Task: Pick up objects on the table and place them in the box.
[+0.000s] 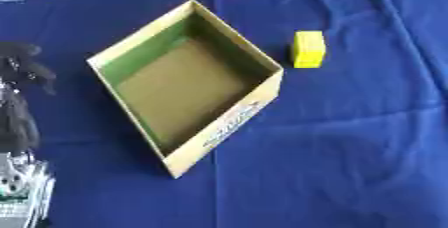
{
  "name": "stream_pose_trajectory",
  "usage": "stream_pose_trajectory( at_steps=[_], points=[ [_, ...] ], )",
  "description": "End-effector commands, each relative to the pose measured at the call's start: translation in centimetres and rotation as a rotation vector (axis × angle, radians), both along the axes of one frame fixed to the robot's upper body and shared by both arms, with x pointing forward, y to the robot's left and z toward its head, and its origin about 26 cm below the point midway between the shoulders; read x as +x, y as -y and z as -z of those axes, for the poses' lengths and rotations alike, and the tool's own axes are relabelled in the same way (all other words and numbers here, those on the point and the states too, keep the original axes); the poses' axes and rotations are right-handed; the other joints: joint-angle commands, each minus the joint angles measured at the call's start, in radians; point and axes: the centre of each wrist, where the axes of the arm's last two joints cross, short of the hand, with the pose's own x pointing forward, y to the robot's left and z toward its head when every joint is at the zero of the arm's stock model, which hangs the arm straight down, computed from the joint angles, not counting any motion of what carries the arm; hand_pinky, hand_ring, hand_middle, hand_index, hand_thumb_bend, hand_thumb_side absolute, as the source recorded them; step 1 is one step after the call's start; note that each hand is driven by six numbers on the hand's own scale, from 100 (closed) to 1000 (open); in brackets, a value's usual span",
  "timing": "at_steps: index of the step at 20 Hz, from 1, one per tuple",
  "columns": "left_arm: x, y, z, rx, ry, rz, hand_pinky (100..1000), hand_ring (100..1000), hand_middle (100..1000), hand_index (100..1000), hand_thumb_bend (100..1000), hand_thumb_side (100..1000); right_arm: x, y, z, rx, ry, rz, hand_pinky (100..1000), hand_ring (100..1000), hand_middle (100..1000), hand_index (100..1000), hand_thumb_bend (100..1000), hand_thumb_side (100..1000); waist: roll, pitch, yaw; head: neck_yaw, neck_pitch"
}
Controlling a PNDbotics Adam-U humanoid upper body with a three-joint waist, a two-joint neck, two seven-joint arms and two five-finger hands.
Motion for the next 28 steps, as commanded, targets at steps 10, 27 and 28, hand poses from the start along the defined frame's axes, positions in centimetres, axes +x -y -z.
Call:
stream_pose_trajectory(
  at_steps=[10,27,28],
  points=[
    [-0.1,0.0,-0.7,0.012,0.023,0.004,209,355,493,538,100,874,-0.1,0.3,-0.6,-0.020,0.023,0.005,768,752,751,917,100,896,-0.006,-0.014,-0.002,-0.005,-0.014],
    [-0.1,0.0,-0.7,0.043,0.006,0.028,208,353,496,538,100,875,-2.3,8.6,-4.2,-0.558,-0.071,0.262,805,801,785,890,100,832,-0.034,-0.020,0.018,-0.056,-0.013],
    [-0.1,0.0,-0.7,0.044,0.005,0.030,207,352,496,538,100,875,-2.3,8.9,-4.6,-0.591,-0.071,0.277,809,805,792,892,100,833,-0.035,-0.019,0.019,-0.060,-0.014]
  ],
)
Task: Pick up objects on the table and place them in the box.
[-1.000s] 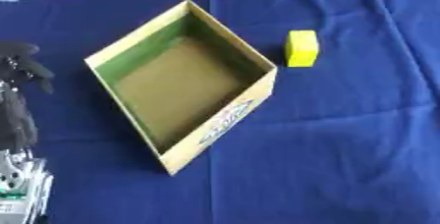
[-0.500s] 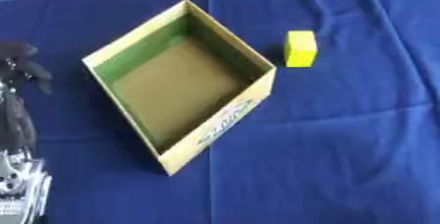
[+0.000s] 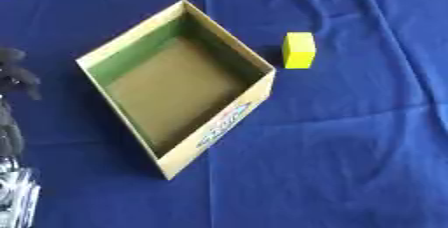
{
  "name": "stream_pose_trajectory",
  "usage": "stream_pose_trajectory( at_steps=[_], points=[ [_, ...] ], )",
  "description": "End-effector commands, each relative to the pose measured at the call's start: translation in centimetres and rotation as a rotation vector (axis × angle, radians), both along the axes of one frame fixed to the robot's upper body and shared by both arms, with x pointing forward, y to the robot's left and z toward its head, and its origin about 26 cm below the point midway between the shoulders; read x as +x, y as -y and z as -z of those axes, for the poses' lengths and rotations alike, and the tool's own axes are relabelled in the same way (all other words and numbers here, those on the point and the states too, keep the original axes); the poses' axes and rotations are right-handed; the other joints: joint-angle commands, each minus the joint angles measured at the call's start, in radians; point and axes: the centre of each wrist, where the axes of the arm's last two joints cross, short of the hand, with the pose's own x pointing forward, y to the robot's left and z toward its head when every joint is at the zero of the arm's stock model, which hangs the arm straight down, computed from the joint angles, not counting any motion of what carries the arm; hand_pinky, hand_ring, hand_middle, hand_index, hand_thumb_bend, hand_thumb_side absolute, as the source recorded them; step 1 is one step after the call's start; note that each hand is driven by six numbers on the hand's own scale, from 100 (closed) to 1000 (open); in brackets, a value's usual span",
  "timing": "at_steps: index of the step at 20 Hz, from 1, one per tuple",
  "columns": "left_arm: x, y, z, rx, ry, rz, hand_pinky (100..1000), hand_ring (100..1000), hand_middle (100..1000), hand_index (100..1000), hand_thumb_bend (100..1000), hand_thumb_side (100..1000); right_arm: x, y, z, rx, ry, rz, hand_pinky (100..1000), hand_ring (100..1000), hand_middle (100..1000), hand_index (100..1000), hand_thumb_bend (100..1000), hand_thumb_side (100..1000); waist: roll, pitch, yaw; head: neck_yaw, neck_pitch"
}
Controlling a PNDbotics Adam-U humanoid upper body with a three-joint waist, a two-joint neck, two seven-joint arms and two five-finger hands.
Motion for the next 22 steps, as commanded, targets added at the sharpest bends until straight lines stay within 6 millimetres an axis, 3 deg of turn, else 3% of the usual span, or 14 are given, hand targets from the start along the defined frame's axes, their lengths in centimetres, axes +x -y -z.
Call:
stream_pose_trajectory(
  at_steps=[1,8,13,22],
  points=[
    [-0.2,-0.1,-0.6,0.029,0.016,0.010,206,352,497,537,100,875,-0.2,1.3,-2.4,-0.140,0.011,0.049,811,808,797,893,100,834,-0.003,-0.017,0.003,-0.011,-0.014],
    [-0.1,0.0,-0.6,0.034,0.014,0.016,203,348,498,535,100,875,-0.1,3.0,-5.9,-0.314,0.028,0.181,821,818,815,904,100,841,-0.002,-0.005,0.010,-0.029,-0.024],
    [-0.1,0.1,-0.7,0.038,0.017,0.025,201,347,498,534,100,875,0.1,3.7,-9.1,-0.348,0.039,0.235,821,818,819,906,100,841,0.002,0.005,0.016,-0.045,-0.032],
    [0.1,0.4,-1.1,0.051,0.030,0.050,198,344,498,532,100,875,0.8,3.0,-12.7,-0.363,0.025,0.301,823,823,833,910,100,855,-0.003,0.029,0.047,-0.092,-0.056]
  ],
)
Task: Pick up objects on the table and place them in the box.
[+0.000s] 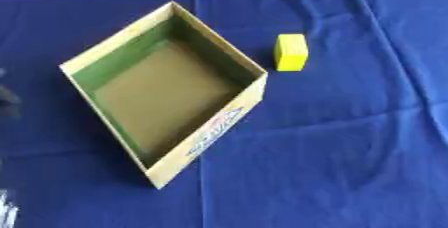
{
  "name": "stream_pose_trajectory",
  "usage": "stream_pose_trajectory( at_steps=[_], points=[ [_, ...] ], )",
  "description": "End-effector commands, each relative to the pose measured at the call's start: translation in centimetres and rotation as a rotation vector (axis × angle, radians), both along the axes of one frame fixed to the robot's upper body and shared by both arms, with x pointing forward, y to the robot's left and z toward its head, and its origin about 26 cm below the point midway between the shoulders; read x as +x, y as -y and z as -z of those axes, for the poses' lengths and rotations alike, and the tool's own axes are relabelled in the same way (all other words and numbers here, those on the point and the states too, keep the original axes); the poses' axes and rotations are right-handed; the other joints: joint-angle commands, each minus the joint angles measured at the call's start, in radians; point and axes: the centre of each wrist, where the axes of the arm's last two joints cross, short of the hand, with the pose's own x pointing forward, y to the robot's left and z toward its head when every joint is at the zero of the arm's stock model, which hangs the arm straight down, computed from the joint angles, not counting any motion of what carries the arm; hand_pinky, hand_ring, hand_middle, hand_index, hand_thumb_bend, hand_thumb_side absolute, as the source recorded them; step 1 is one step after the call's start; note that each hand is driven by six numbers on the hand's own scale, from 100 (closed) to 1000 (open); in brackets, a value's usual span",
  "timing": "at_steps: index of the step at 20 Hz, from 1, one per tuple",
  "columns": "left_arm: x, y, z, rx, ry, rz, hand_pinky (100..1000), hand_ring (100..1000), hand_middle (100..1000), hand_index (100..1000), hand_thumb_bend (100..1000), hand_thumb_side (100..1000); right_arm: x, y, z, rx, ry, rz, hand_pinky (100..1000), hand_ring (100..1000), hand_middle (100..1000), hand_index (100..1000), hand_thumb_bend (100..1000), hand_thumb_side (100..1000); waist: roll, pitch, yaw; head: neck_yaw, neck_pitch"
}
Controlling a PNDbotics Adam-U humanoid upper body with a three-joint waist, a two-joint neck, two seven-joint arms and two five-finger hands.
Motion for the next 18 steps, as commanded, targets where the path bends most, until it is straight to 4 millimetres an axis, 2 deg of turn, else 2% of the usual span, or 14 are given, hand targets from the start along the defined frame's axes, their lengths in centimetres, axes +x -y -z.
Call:
stream_pose_trajectory(
  at_steps=[1,9,18],
  points=[
    [-0.1,-0.1,-0.9,0.032,0.026,0.012,197,342,498,531,100,875,0.0,-0.5,-2.0,-0.034,0.011,0.017,824,825,837,914,100,857,-0.005,-0.013,0.006,-0.022,-0.019],
    [0.1,0.2,-1.2,0.043,0.038,0.034,195,340,499,530,100,876,0.7,-1.8,-4.0,-0.049,0.011,0.063,827,831,847,919,100,861,-0.013,0.012,0.037,-0.068,-0.041],
    [0.3,0.4,-1.8,0.057,0.058,0.049,192,337,499,528,100,876,1.0,-2.5,-5.3,-0.091,0.040,0.025,832,849,871,924,100,876,-0.034,0.046,0.076,-0.107,-0.063]
  ],
)
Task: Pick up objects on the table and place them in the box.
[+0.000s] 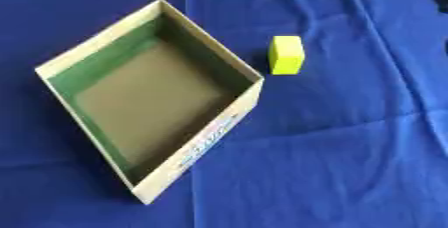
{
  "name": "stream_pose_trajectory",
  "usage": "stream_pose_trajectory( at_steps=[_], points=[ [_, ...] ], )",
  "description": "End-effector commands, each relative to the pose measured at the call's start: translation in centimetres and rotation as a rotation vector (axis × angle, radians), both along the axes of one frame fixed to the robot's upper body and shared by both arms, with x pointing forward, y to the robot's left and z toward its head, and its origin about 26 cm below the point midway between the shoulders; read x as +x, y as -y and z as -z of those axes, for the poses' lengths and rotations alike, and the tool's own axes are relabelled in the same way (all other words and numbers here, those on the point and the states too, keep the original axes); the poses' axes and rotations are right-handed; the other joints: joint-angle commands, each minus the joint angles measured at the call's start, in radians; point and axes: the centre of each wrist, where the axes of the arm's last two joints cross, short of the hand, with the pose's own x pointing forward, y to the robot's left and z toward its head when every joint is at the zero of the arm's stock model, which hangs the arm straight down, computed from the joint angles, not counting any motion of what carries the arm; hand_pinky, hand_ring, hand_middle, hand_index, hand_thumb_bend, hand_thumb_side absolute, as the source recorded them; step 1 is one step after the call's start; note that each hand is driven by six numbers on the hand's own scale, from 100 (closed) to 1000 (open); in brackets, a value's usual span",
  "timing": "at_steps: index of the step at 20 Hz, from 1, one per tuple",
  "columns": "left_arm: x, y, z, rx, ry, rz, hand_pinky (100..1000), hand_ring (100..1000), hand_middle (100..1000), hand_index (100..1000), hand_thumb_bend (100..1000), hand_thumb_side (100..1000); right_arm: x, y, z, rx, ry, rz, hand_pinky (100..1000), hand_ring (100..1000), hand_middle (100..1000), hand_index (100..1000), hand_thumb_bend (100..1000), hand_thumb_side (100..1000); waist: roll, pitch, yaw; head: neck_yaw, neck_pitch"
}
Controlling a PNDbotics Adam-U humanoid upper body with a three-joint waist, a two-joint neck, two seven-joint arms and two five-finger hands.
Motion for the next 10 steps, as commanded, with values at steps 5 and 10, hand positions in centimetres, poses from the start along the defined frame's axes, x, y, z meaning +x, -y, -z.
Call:
stream_pose_trajectory(
  at_steps=[5,10],
  points=[
    [0.0,0.0,-1.0,0.034,0.035,0.017,190,335,499,526,100,875,-0.1,-1.0,-2.2,-0.088,0.031,-0.072,837,859,877,929,100,894,-0.013,-0.002,0.023,-0.041,-0.025],
    [0.0,0.2,-1.2,0.035,0.042,0.024,188,333,499,526,100,875,0.1,-1.6,-2.6,-0.119,0.014,-0.119,841,866,884,935,100,912,-0.016,0.013,0.044,-0.063,-0.037]
  ],
)
